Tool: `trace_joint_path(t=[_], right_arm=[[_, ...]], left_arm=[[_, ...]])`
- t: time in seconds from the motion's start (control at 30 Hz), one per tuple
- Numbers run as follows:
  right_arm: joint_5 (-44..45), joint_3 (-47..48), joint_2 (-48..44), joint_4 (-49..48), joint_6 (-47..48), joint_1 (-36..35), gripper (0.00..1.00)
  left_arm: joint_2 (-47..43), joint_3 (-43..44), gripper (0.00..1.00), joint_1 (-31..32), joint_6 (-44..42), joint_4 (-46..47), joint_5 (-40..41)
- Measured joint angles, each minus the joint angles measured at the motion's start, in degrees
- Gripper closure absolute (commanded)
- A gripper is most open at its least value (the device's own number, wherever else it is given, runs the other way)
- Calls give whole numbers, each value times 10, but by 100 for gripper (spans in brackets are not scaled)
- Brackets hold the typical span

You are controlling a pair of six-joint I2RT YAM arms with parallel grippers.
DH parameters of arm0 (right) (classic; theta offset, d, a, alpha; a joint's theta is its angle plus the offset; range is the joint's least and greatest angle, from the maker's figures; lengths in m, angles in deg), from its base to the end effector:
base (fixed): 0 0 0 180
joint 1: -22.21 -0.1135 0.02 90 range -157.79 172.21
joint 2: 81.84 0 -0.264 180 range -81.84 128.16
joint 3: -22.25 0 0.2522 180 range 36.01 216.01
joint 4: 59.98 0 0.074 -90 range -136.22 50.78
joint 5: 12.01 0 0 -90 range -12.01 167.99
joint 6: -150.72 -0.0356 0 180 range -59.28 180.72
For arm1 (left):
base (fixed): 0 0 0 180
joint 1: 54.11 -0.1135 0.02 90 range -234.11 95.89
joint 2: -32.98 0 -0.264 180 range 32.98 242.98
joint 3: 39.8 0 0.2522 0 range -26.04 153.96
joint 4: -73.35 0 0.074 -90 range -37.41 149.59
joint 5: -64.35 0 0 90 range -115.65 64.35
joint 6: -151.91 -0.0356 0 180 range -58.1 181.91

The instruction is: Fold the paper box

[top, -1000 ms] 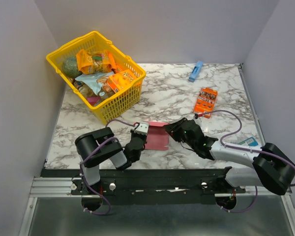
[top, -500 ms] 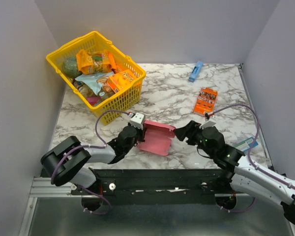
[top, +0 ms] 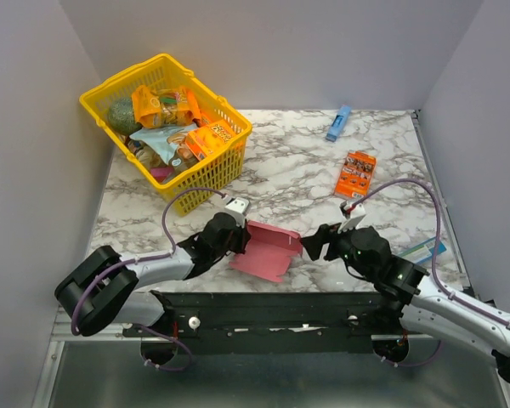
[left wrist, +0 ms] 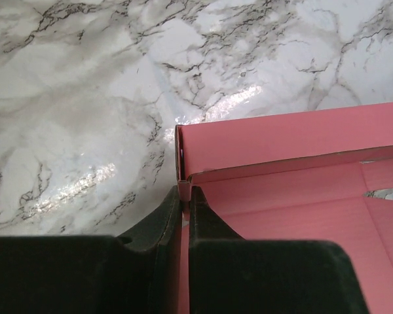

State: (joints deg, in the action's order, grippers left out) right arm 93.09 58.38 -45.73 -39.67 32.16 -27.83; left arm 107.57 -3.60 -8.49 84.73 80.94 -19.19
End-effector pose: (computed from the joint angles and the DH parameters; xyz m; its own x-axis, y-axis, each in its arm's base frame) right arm 0.1102 0.1171 0.2316 -0.4744 0.1525 -0.8670 -0.4057 0.8362 0.3691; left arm 0.1718 -0.1698 0.1554 -0.5793 0.0410 -0.8141 0.4534 0.8462 -0.2800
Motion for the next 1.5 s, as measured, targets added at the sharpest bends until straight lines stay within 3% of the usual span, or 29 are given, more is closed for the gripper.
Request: trace_joint_path(t=[0.2,0.33,0.73,0.83,0.87,0.97,1.5], right_arm=[[36,-1,46,-9,19,-90,22],[74,0,109,-9,15,-111,25],[159,16,209,-55,15,-118,53],[162,16,215,-78,17,-121,66],[163,16,216,-86,17,-122,77],[164,16,223,-104,19,-123,99],[204,49,250,-94,-7,-176,99]], left_arm=[[-3,20,100,-8,21,-41,-12],[-13,20,100,-10,26,-51,-17],[-36,20,100,-10,25,-74,-26],[-37,20,100,-10,25,-75,-29],[-37,21,100,-10,25,-75,-30],[-37,21,100,-10,26,-75,-33],[-14,36,100,-6,62,-77,56]])
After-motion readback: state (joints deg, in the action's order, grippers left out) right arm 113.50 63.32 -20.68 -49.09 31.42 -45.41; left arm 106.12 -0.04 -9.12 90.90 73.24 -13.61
